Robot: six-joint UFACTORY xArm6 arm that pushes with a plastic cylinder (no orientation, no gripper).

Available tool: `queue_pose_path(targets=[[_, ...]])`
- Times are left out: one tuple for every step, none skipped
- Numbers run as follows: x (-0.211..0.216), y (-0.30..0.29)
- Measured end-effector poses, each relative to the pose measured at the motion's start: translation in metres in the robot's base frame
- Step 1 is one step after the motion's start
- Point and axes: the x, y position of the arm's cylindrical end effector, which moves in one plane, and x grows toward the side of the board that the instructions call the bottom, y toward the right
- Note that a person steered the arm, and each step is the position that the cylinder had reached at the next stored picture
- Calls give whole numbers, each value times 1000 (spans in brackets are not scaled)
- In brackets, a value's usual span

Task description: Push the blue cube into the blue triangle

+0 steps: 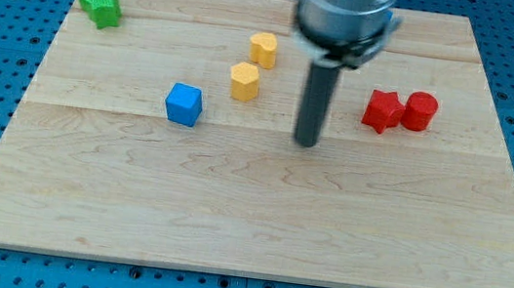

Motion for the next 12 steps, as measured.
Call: queue_pose_path(targets=[[36,-82],[15,-145],[-28,-109],[-78,-112],[-104,-112],[-143,-112],[-180,-107],[-207,-71],[-231,-99],[-241,-69],[-241,5],[-241,50]])
